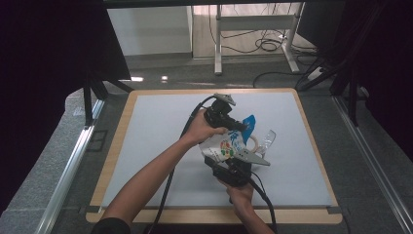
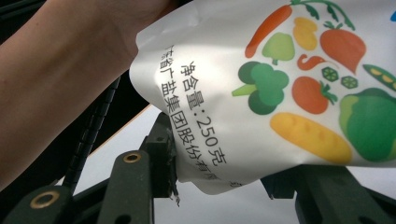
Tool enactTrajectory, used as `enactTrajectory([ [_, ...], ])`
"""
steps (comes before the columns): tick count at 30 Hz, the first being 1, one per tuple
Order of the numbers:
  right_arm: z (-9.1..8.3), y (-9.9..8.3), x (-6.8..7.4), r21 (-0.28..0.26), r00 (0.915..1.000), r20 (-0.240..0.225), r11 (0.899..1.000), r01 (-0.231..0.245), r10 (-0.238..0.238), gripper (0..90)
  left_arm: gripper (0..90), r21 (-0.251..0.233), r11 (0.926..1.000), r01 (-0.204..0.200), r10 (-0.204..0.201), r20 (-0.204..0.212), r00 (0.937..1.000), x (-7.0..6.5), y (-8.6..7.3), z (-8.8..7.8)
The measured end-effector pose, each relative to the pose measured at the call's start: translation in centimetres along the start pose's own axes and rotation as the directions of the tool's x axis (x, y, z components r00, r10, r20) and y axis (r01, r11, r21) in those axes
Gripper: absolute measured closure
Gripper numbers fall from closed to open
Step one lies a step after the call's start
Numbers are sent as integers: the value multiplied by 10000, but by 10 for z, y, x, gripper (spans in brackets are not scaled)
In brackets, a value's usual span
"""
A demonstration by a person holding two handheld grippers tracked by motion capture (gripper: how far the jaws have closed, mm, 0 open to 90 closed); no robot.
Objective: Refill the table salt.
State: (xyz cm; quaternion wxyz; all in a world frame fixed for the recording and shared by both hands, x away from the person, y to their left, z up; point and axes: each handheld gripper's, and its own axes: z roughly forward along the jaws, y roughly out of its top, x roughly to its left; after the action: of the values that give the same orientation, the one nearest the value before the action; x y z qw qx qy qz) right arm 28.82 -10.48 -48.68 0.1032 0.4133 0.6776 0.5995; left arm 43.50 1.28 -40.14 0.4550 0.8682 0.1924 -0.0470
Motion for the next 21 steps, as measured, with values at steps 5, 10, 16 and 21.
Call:
enactTrajectory([
  [5,-1,1,1,-33,10000,-19,10000,-29,29,549,897,3,10000,20,-20,39,10000,1,0,0],
  [10,-1,3,1,-151,9997,-30,9996,-244,243,549,897,46,10000,54,-54,98,9999,2,2,1],
  [16,-1,4,3,-299,9995,131,9992,-282,286,549,897,147,9999,-32,30,109,9999,1,5,3],
  [21,0,3,4,-344,9993,269,9991,-249,258,549,897,196,9998,-40,38,107,9999,2,6,4],
])
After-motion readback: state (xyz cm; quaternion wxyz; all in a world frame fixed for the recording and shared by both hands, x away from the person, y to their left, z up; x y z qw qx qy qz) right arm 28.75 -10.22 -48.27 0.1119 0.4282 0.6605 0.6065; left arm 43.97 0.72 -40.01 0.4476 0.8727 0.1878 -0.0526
